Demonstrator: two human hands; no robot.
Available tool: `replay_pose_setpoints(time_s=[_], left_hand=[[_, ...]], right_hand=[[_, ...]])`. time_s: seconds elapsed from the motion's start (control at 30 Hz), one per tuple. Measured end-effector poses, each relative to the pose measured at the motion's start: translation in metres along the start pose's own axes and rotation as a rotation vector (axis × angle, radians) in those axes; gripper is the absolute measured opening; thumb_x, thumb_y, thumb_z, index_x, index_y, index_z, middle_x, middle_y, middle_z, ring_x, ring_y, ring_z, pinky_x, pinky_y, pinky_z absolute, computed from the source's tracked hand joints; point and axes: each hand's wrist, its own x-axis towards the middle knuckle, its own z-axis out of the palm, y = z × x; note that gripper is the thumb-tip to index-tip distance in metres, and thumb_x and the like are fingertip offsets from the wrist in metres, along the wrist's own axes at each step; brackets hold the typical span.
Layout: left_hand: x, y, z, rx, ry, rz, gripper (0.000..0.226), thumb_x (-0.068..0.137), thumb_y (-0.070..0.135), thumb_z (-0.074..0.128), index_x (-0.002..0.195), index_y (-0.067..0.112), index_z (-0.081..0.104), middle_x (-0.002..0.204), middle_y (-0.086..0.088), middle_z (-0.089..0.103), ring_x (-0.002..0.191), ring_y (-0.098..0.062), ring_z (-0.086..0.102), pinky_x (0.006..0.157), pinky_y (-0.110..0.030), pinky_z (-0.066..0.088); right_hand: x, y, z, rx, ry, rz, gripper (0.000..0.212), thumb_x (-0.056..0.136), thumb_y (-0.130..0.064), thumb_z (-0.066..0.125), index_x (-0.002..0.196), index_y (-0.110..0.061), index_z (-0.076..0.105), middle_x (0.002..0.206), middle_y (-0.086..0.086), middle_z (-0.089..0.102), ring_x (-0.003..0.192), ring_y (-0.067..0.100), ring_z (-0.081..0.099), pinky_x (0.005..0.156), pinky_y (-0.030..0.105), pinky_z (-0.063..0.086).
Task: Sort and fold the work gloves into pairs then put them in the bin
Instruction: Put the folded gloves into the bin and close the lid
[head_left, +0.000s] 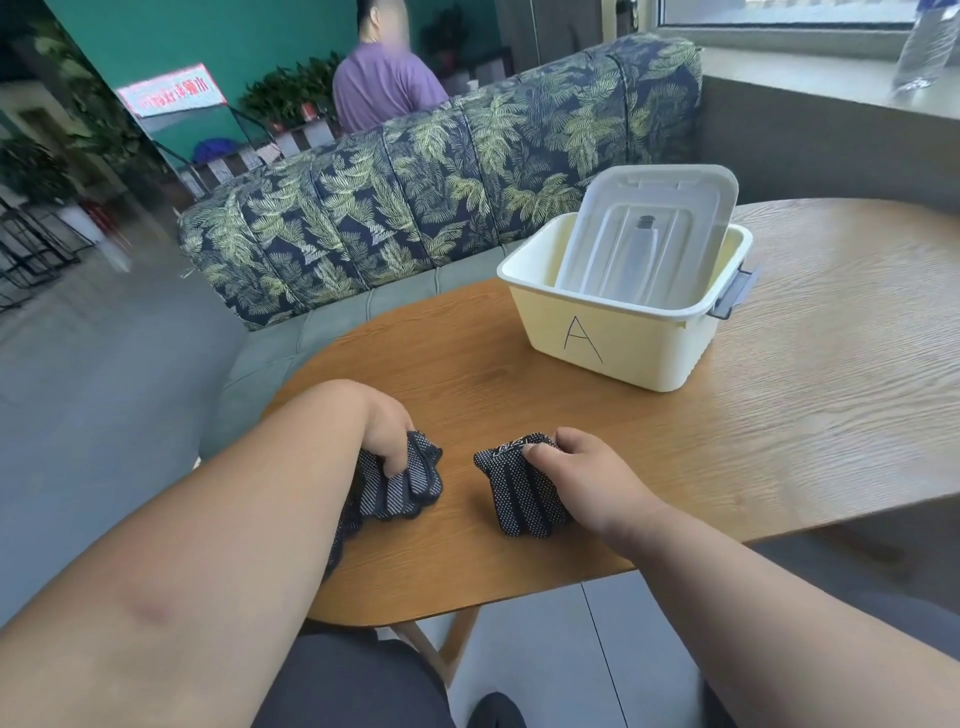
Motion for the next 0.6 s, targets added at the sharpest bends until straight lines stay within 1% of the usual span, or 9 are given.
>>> replay_pose_setpoints(time_s=[0.1,0.2,0.23,0.3,0.37,0.43,0.5,0.53,0.6], left_hand=[[-0.006,0.01,0.004,-0.058,-0.043,0.091,0.07,0.076,0.035,0.078,0.142,0.031,0.055,0.129,0.006,0.063,0.116,-0.022,0.061,0.104,-0.044,0.05],[-0.013,0.024,0.009,-0.123,-0.006,0.204,0.068,0.079,0.03,0.077,0.142,0.032,0.051,0.119,0.008,0.062,0.112,-0.018,0.06,0.1,-0.038,0.048],[-0.015,0.03,0.012,-0.147,0.012,0.24,0.069,0.079,0.028,0.077,0.143,0.032,0.049,0.12,0.008,0.061,0.112,-0.018,0.059,0.099,-0.036,0.048],[-0.018,0.04,0.018,-0.195,0.035,0.318,0.073,0.078,0.026,0.078,0.144,0.032,0.047,0.122,0.008,0.059,0.111,-0.016,0.059,0.101,-0.035,0.047],[-0.019,0.048,0.025,-0.263,0.032,0.39,0.074,0.075,0.025,0.079,0.143,0.032,0.05,0.12,0.009,0.065,0.108,-0.013,0.063,0.103,-0.036,0.049],[-0.02,0.054,0.03,-0.365,0.022,0.462,0.07,0.077,0.019,0.08,0.141,0.031,0.053,0.12,0.01,0.067,0.106,-0.009,0.066,0.099,-0.029,0.052],[-0.022,0.055,0.033,-0.437,0.029,0.508,0.069,0.081,0.014,0.079,0.142,0.032,0.053,0.126,0.013,0.062,0.109,-0.004,0.063,0.091,-0.018,0.049],[-0.023,0.054,0.034,-0.46,0.047,0.518,0.07,0.081,0.014,0.08,0.142,0.034,0.053,0.13,0.014,0.059,0.112,-0.004,0.061,0.092,-0.017,0.047],[-0.024,0.047,0.038,-0.507,0.105,0.528,0.071,0.079,0.017,0.083,0.14,0.039,0.053,0.136,0.016,0.056,0.121,-0.005,0.057,0.103,-0.024,0.045]], right_hand=[[0.0,-0.003,-0.003,0.06,0.011,0.029,0.048,0.086,-0.053,0.064,0.095,-0.007,0.062,0.073,-0.004,0.06,0.069,0.016,0.056,0.067,0.035,0.044],[-0.002,-0.01,-0.008,0.117,0.019,0.049,0.051,0.082,-0.054,0.064,0.096,-0.005,0.062,0.073,-0.003,0.06,0.07,0.018,0.056,0.067,0.037,0.044],[-0.003,-0.012,-0.01,0.135,0.03,0.054,0.052,0.081,-0.054,0.065,0.096,-0.005,0.061,0.073,-0.002,0.06,0.07,0.018,0.055,0.067,0.037,0.044],[-0.005,-0.018,-0.018,0.16,0.077,0.055,0.052,0.081,-0.053,0.064,0.097,-0.003,0.061,0.074,0.0,0.06,0.07,0.019,0.055,0.065,0.037,0.043],[-0.006,-0.026,-0.029,0.209,0.134,0.046,0.043,0.086,-0.045,0.065,0.096,-0.004,0.064,0.077,0.004,0.065,0.074,0.024,0.059,0.065,0.041,0.048],[-0.007,-0.033,-0.04,0.295,0.175,0.049,0.031,0.093,-0.037,0.062,0.101,-0.008,0.07,0.091,0.013,0.072,0.083,0.029,0.065,0.069,0.046,0.056],[-0.01,-0.039,-0.049,0.379,0.193,0.062,0.027,0.099,-0.032,0.057,0.108,-0.01,0.07,0.1,0.014,0.07,0.086,0.027,0.065,0.067,0.04,0.056],[-0.011,-0.04,-0.051,0.42,0.192,0.067,0.026,0.101,-0.031,0.055,0.109,-0.012,0.071,0.1,0.012,0.069,0.085,0.025,0.065,0.065,0.037,0.056],[-0.012,-0.042,-0.051,0.486,0.167,0.076,0.025,0.102,-0.032,0.053,0.106,-0.017,0.073,0.1,0.011,0.072,0.086,0.025,0.068,0.065,0.035,0.057]])
